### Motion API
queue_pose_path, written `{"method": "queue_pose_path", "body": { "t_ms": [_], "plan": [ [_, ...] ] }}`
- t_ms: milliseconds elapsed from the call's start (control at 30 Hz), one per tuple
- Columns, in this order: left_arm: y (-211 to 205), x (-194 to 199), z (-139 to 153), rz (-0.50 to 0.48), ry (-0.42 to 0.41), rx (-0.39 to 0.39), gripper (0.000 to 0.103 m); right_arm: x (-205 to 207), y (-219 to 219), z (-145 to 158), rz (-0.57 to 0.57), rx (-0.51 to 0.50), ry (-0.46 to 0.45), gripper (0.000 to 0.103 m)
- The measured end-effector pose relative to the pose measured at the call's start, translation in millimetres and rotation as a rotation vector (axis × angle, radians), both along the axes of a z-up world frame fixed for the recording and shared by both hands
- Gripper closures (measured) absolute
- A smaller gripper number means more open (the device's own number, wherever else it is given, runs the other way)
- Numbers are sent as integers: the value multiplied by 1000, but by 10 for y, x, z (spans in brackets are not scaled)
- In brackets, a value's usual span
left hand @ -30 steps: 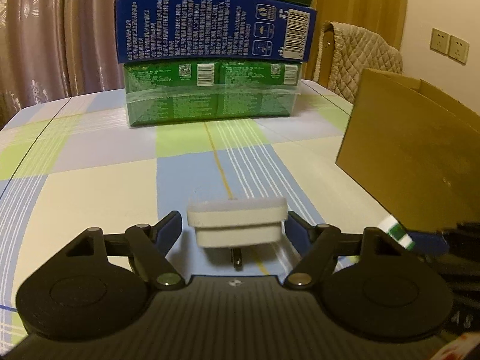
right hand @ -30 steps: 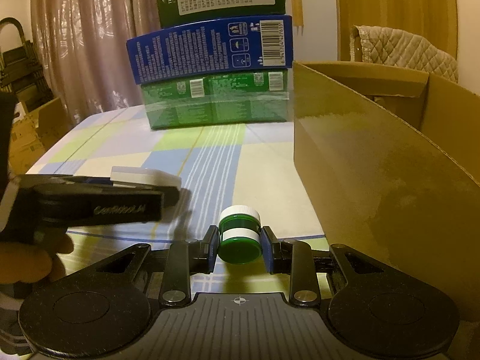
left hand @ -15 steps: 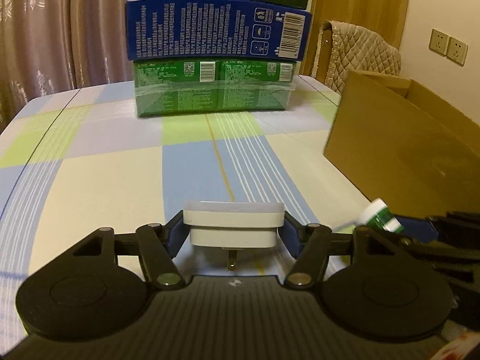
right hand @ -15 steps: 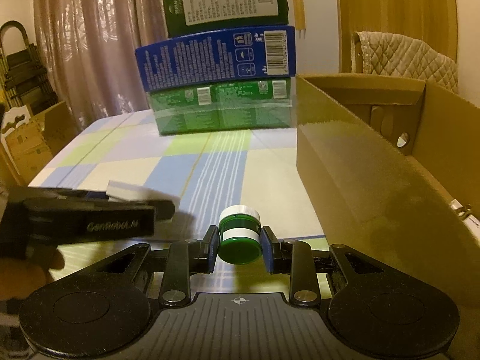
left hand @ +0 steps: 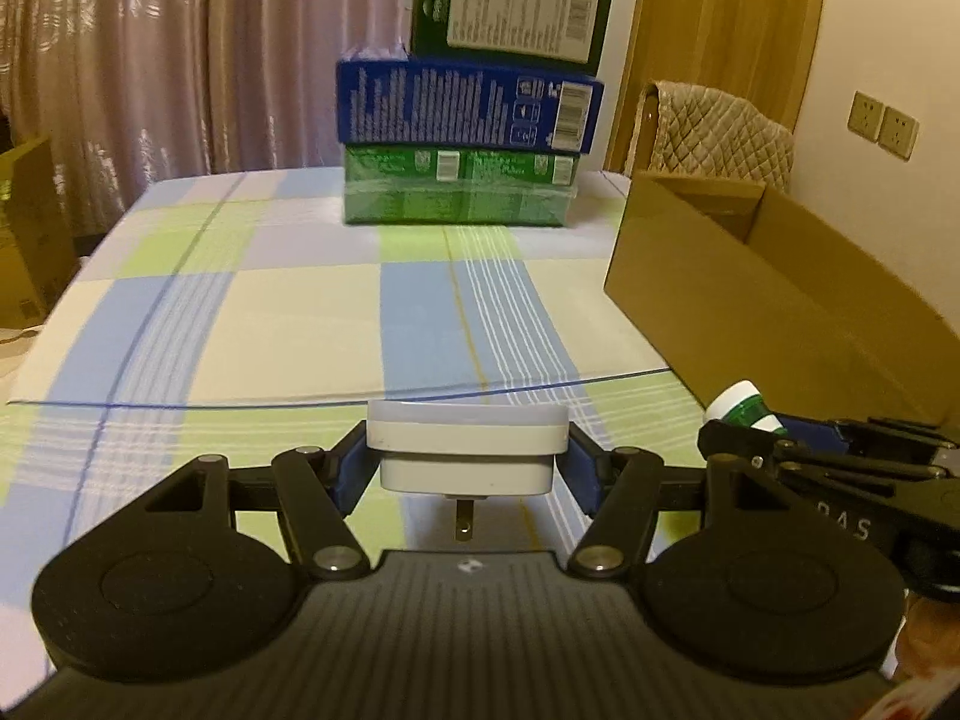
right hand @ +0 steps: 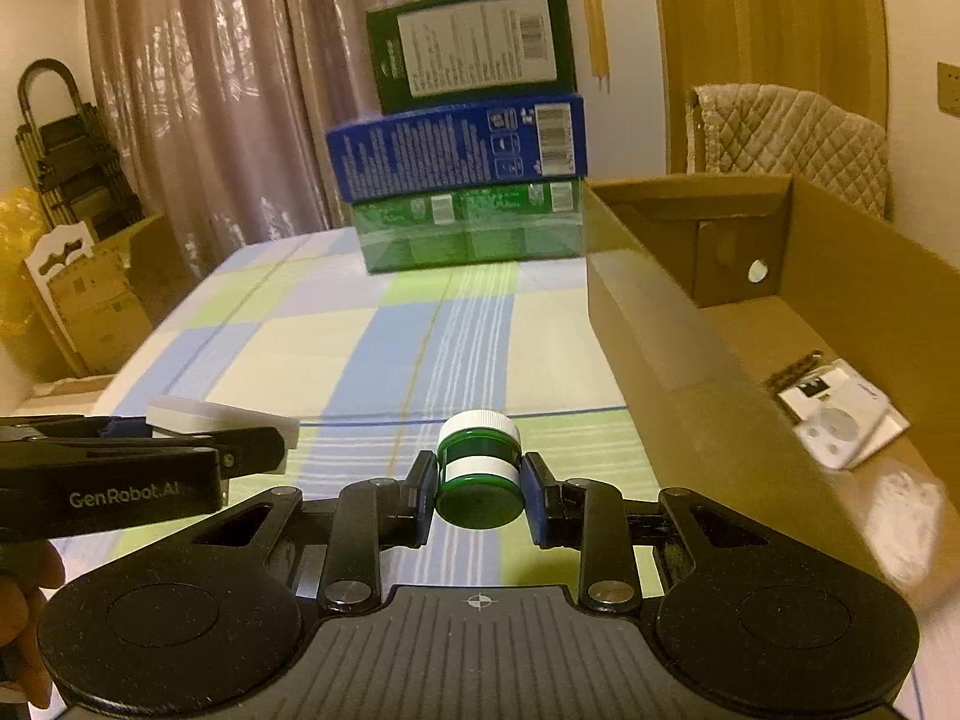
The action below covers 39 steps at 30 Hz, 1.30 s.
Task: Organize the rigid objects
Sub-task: 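Grasp the green-and-white roll with the right tool while the left tool grasps the white plug adapter, then carry the plug adapter and green roll in both tools over the cardboard box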
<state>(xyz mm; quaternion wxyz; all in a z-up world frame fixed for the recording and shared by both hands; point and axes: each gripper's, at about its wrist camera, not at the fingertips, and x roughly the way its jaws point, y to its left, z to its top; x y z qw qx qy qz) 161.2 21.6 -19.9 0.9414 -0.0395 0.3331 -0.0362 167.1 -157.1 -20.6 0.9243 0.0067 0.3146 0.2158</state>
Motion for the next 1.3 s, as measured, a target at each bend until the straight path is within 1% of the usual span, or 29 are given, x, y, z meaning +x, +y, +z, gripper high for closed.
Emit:
{"method": "queue_pose_path", "body": {
  "t_ms": [33, 267, 433, 633, 900, 1300],
  "plan": [
    [6, -74, 53, 11, -2, -10, 43, -76, -22, 46, 2, 4, -5, 76],
    [-128, -623, 382, 42, -27, -17, 43, -534, -215, 348, 8, 26, -21, 76],
    [-249, -986, 543, 52, -38, -45, 43, -851, -367, 532, 27, 22, -47, 76],
    [-365, -1264, 662, 48, -48, -42, 43, -1135, -572, 635, 29, 16, -59, 76],
    [-551, -1447, 658, 38, -39, -47, 43, -1354, -840, 697, 6, 13, -66, 76],
    [-810, -1491, 656, -11, -19, -64, 43, -1323, -1194, 737, -64, 39, -62, 76]
  ]
}}
